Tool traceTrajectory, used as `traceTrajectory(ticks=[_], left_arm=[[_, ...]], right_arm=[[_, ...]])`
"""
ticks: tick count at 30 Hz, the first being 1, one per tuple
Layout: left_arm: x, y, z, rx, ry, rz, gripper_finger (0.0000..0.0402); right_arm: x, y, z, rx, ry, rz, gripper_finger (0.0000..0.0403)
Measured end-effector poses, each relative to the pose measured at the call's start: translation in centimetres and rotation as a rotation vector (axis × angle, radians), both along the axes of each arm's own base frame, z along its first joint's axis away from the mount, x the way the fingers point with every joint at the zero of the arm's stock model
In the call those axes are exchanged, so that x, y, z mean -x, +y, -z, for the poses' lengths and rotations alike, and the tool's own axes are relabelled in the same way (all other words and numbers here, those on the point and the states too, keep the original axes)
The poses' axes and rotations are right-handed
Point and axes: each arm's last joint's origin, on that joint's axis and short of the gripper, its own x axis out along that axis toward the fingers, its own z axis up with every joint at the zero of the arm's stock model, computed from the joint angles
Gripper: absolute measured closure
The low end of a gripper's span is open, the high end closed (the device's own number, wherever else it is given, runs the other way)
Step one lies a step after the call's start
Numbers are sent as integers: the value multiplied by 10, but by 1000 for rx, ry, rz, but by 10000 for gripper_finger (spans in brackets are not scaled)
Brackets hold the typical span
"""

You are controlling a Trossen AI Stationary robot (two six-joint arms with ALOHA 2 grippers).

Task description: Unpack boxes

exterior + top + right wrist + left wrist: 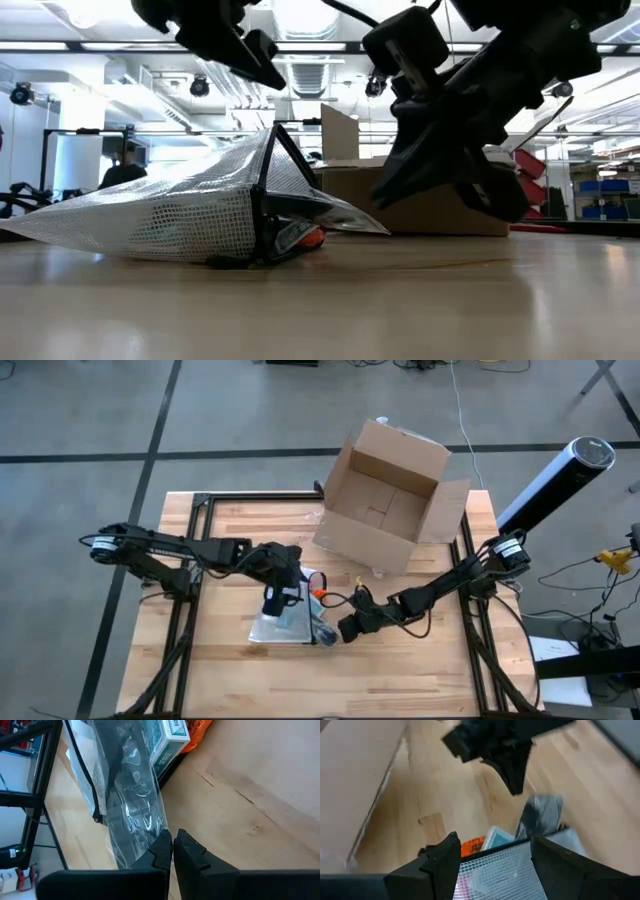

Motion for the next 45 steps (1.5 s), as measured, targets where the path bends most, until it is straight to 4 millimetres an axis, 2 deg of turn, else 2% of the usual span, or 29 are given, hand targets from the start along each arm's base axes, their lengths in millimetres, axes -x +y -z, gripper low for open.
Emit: traceTrajectory(ticks=[8, 14, 18, 21, 30, 34, 40, 45], left_arm=[[-19, -3, 6, -143, 197, 282, 215], [-43, -3, -3, -232, 184, 349, 242], [-53, -4, -8, -287, 177, 418, 240], [-54, -4, -2, -317, 234, 478, 229], [-55, -3, 7, -404, 249, 574, 205], [-57, -3, 9, -424, 246, 606, 205], [-60, -3, 16, -441, 260, 637, 211], [-62, -3, 17, -460, 255, 644, 216]], right_arm=[[-2, -8, 0, 4, 2, 21, 403], [-2, -8, 0, 6, 8, 22, 403], [3, -11, -3, 39, 27, 61, 403], [7, -16, -10, 74, 10, 111, 403], [11, -49, -5, 97, -21, 153, 403], [6, -69, -7, 65, -92, 148, 403], [2, -103, -4, -16, -81, 110, 402], [-7, -125, 0, -67, -172, 39, 376]])
